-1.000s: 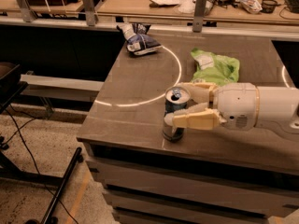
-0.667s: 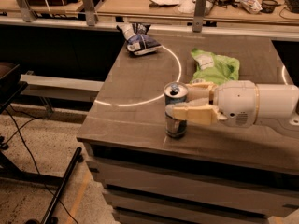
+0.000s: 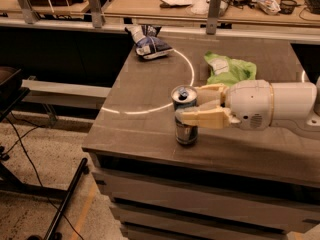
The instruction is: Knock redbull can over
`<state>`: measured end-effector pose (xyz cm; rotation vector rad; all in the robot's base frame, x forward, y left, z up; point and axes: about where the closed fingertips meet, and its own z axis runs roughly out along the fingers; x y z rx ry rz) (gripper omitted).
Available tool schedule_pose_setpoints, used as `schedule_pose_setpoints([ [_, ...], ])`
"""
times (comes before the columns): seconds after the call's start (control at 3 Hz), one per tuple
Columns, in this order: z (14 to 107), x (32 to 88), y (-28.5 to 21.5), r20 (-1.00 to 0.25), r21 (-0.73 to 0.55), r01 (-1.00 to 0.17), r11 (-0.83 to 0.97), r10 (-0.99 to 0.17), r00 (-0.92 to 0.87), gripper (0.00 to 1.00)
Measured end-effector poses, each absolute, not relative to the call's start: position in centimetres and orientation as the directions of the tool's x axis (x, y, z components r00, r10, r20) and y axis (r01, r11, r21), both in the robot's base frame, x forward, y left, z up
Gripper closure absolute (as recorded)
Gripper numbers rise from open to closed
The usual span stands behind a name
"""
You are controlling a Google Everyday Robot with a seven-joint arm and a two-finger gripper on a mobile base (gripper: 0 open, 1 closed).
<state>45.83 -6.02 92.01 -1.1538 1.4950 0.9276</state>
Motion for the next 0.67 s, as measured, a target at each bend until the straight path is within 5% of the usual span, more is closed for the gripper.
schedule_pose_setpoints([
  [0.67,92.6,47.7,-4.5,-0.909,-0.092,-0.977,0.195,-0.418,0.002,0.81],
])
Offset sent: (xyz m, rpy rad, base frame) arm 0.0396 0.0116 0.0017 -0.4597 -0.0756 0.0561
